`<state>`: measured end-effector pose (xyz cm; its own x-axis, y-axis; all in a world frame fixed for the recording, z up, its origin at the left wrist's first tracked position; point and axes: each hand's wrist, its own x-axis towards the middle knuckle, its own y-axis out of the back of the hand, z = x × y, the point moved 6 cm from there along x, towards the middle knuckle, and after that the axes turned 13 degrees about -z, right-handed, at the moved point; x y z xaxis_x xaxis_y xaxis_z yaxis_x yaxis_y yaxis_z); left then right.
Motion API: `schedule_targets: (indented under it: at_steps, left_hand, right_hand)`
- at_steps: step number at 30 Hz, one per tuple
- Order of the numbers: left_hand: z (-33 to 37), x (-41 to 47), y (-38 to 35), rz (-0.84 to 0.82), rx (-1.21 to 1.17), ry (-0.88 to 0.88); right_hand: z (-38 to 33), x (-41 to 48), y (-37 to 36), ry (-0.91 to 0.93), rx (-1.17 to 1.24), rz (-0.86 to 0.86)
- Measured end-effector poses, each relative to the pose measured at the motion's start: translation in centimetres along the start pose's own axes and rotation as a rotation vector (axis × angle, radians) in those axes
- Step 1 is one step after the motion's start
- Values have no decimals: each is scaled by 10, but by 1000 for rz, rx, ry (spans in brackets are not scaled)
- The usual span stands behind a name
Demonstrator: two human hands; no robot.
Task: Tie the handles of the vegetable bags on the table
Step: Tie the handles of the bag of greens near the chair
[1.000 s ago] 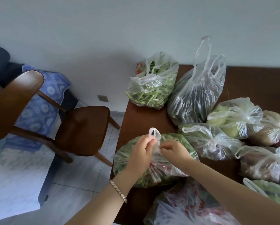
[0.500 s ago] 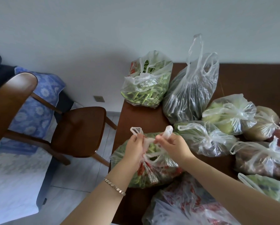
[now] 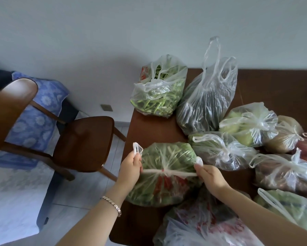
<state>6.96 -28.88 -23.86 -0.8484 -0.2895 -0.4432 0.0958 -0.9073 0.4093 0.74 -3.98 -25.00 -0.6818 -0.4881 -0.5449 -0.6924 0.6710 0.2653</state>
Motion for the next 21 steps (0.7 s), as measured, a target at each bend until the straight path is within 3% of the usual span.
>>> schedule_targets:
  at_steps: [2,6,8,11,16,21]
  left_hand:
    - [15,-6,1,-14,-64,-43]
    - [44,-19,-26,-342,-43,-115]
    - [50,-22,-38,-415,53,-157]
    - [51,-17,-43,-390,69,-163]
    - [39,-8,-33,-233,-288,-30]
    - [28,-6,-35,-179,-315,30]
  right_hand:
    - [-17,0,0,37,84,0]
    - [-76,-2,2,176,47,-82]
    - [-103,-2,-7,266,36,-151]
    - [-116,7,-24,318,103,-189]
    - [-74,22,-24,217,337,-97]
    - [-47,13,-37,156,119,-6]
